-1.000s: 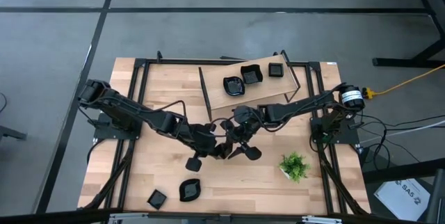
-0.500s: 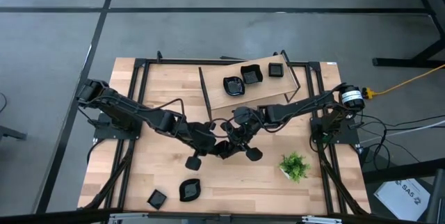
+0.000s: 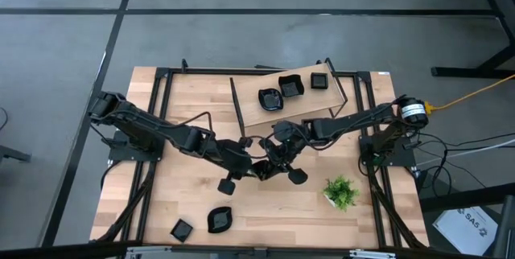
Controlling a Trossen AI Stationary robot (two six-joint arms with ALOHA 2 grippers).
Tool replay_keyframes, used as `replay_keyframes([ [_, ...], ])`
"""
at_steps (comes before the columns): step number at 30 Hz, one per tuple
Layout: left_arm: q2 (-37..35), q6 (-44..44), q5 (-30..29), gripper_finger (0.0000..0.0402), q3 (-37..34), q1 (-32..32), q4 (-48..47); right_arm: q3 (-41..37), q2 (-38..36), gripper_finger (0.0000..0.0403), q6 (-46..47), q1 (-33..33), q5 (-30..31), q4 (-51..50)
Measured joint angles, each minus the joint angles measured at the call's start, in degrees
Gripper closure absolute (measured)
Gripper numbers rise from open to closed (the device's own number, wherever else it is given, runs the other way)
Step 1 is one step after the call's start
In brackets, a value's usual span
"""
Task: Pick & Place Mini shaped plates
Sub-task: Stack the distorted square plate on top of the distorted square plate on the shelf
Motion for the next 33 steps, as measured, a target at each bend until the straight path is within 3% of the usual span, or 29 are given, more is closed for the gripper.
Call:
replay_keyframes([
  [5,-0.7,2.6,-12.7,0.0306,4.9,0.0,-9.0,0.0,-5.0,0.0398,-0.2,-0.1,3.9,-6.1],
  [7,-1.1,2.7,-15.2,0.0302,6.3,0.1,-12.2,0.0,-8.0,0.0396,-0.3,0.0,6.0,-9.7],
  [13,-4.3,7.7,-15.7,0.03,6.0,0.0,-17.4,0.0,-18.3,0.0397,-1.0,-0.5,13.1,-18.3],
  [22,-8.3,8.2,-15.9,0.03,1.2,3.5,-18.0,0.0,-32.8,0.0393,-3.9,-2.3,30.8,-28.8],
  [27,-10.0,6.3,-15.9,0.03,-1.3,5.7,-17.0,0.0,-35.7,0.0399,-7.8,-3.6,36.3,-29.8],
  [33,-12.6,4.7,-15.7,0.03,-5.4,6.8,-14.8,0.0,-33.8,0.0394,-14.9,-6.1,41.7,-29.6],
])
